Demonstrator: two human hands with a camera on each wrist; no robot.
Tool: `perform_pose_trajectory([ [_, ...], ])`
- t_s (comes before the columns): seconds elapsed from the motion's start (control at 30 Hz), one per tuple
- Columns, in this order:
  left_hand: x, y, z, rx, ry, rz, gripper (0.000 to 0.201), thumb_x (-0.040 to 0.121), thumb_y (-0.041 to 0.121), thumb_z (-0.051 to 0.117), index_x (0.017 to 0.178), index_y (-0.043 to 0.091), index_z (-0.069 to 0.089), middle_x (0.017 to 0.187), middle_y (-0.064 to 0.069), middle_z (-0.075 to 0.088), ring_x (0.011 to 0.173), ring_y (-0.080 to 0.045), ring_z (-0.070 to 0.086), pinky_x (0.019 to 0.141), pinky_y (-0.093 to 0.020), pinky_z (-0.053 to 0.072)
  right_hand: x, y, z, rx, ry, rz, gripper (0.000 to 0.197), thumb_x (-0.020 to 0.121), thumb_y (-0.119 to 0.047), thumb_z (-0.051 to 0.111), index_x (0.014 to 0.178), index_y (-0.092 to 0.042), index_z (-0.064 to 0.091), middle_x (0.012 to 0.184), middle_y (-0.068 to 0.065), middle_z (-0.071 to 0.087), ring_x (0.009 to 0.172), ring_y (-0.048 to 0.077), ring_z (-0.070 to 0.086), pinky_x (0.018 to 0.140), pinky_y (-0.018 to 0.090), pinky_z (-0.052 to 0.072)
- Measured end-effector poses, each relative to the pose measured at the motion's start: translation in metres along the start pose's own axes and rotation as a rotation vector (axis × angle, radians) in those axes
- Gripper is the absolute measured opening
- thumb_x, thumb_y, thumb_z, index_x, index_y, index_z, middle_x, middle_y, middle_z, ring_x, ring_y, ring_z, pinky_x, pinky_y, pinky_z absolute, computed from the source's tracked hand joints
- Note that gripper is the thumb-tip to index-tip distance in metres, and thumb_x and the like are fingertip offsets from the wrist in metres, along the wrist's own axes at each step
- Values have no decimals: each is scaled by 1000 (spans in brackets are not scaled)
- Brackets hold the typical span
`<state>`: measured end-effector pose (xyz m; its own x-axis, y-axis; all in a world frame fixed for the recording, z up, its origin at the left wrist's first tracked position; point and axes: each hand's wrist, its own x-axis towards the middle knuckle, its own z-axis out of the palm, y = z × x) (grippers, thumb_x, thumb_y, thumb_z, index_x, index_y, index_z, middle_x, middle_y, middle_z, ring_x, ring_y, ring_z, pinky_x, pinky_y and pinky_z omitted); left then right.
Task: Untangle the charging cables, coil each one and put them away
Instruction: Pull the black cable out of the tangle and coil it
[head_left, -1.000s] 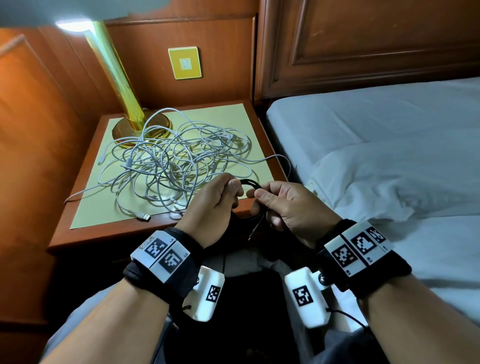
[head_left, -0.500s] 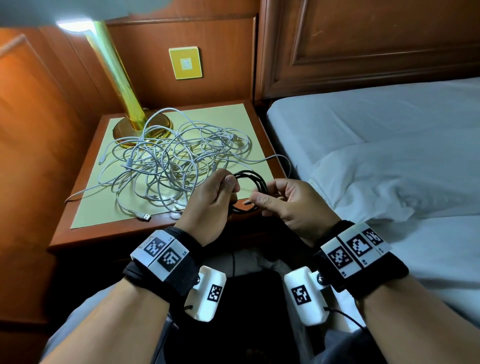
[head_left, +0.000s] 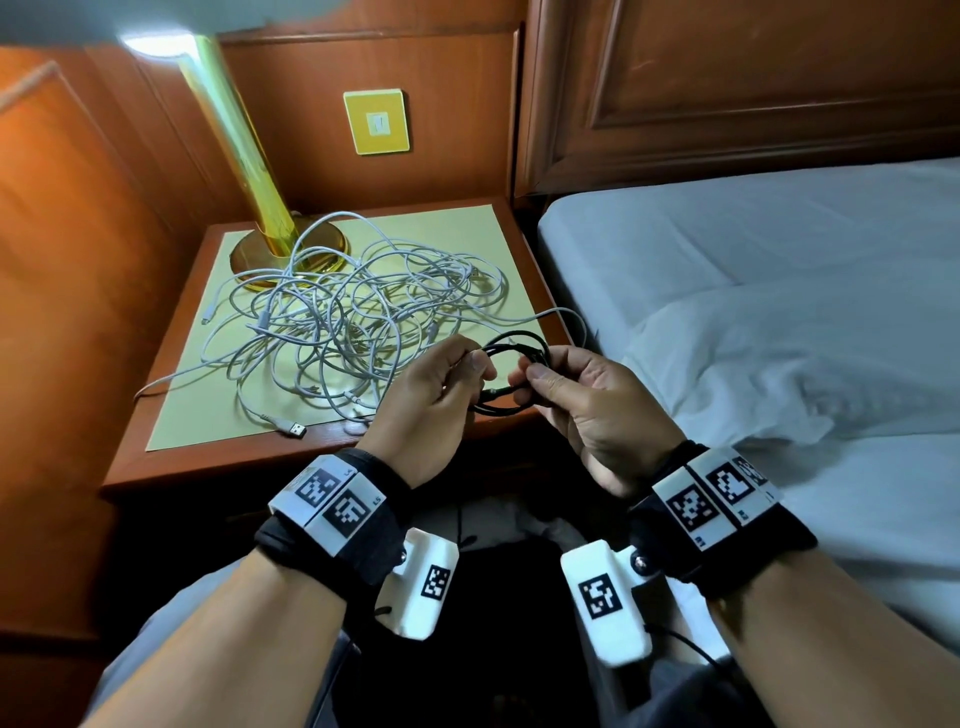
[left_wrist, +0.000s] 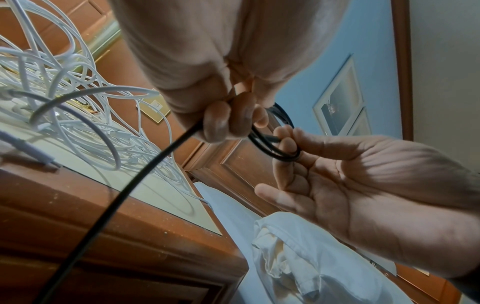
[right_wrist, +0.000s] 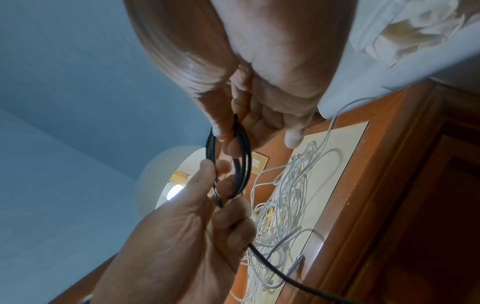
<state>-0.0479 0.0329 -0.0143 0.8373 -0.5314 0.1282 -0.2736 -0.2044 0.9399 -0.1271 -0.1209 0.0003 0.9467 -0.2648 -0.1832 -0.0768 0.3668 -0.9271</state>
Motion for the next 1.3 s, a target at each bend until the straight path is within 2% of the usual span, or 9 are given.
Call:
perform_pose_trajectory([
  [0.1,0,0,0,-17,-1,-10,24,96,45,45,85,32,61,67,10,48,54,-15,40,56,-36,33,0,0,1,32,7,-8,11,96,0,55,94,-6,64,84,9,68,74,14,61,88,29,52],
  [0.2,0,1,0,-37,0,-14,22,103,28,50,84,33,61,66,12,49,52,-12,44,50,-29,36,1,-1,3,61,19,-7,13,97,0,53,93,-7,63,81,7,68,72,13,60,88,27,51],
  [0.3,-1,1,1,-8,6,-42,24,102,15,52,87,32,60,69,11,55,55,-12,49,51,-26,39,0,-3,4,105,35,20,16,100,-1,50,92,-9,61,76,3,66,69,11,57,79,21,50],
  [0.47,-2,3,0,70,26,-74,11,100,17,57,94,23,62,73,7,63,45,-2,51,49,-16,37,-1,-5,6,119,24,46,16,103,-6,45,95,-11,58,70,-1,63,67,12,54,68,22,38],
  [0.57,-2,1,0,64,42,-101,18,100,15,59,88,28,62,80,2,68,51,-4,57,56,-24,43,-1,-4,7,99,25,51,18,103,-4,44,93,-11,58,71,-1,63,67,11,55,67,19,42],
  [0.77,-1,1,-5,-37,94,-95,19,95,13,67,94,31,74,67,7,64,51,-7,50,58,-31,40,2,-2,6,36,92,14,15,99,-5,53,88,-13,60,81,1,63,67,6,56,69,20,42],
  [0.9,-3,5,-6,-196,0,-118,19,99,9,59,102,21,74,76,2,64,66,-16,49,54,-31,39,4,-2,3,21,104,27,19,101,-7,51,90,-15,63,74,-2,65,77,15,58,74,25,43],
  [1.03,-3,9,-5,-406,-67,-182,19,104,10,48,105,6,67,74,3,57,61,-11,43,50,-21,33,4,-2,2,17,55,63,21,103,-11,48,95,-13,67,65,-2,54,69,13,48,69,28,36],
  [1.3,0,15,3,-463,-38,-235,33,109,27,35,81,13,47,55,10,45,45,-7,33,44,-20,28,-1,-6,2,-177,-29,83,32,98,-43,52,95,-17,72,59,-7,43,57,8,38,60,21,34],
])
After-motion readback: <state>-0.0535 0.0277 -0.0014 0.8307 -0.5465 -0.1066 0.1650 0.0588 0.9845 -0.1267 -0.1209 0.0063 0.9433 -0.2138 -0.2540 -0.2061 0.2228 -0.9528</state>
